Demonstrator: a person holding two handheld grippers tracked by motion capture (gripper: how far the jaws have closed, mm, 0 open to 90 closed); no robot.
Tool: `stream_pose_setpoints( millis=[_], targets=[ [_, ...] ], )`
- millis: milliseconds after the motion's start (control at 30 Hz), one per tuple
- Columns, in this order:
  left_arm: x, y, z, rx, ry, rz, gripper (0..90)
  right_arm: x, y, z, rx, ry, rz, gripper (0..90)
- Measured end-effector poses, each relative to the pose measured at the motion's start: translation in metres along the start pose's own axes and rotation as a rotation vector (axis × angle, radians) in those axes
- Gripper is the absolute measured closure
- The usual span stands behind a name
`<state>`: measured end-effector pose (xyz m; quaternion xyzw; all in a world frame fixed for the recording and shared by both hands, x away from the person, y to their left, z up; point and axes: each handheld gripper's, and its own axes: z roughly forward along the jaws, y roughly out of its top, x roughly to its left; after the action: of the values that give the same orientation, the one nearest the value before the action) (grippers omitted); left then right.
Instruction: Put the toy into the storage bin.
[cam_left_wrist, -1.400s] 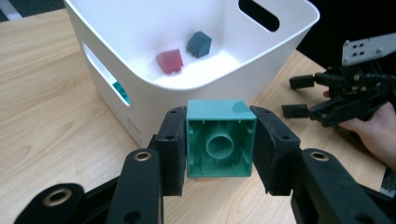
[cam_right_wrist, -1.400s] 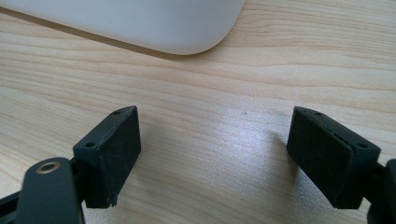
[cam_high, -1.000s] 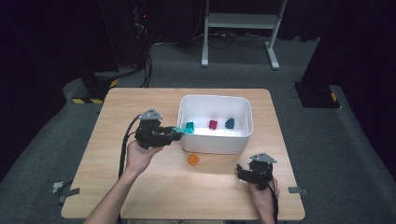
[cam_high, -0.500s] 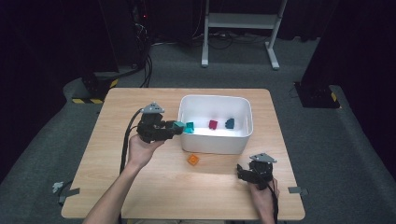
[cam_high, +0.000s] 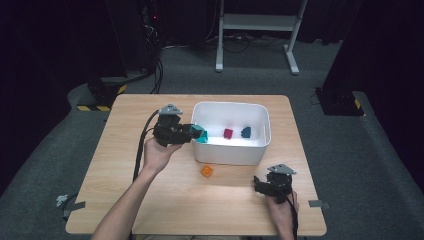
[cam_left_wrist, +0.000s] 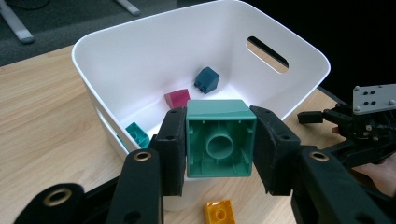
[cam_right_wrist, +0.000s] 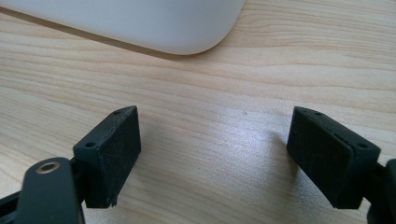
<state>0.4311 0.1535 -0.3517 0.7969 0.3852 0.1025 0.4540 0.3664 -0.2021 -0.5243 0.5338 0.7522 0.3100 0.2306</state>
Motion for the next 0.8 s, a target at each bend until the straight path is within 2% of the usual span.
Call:
stream_pose_setpoints(
  millis=[200,600,800],
  targets=[
    [-0.001,0.004,0.010,0.011,0.016,0.010,58.2,0.000,0.000,0.000,0.000,0.000,0.000,17.3],
    [0.006,0.004,0.035,0.040,0.048,-0.014,57.0,0.000,0.000,0.000,0.000,0.000,0.000,17.3],
    [0.008,0.003,0.042,0.047,0.058,-0.018,44.1,0.000,0.000,0.000,0.000,0.000,0.000,17.3]
  ],
)
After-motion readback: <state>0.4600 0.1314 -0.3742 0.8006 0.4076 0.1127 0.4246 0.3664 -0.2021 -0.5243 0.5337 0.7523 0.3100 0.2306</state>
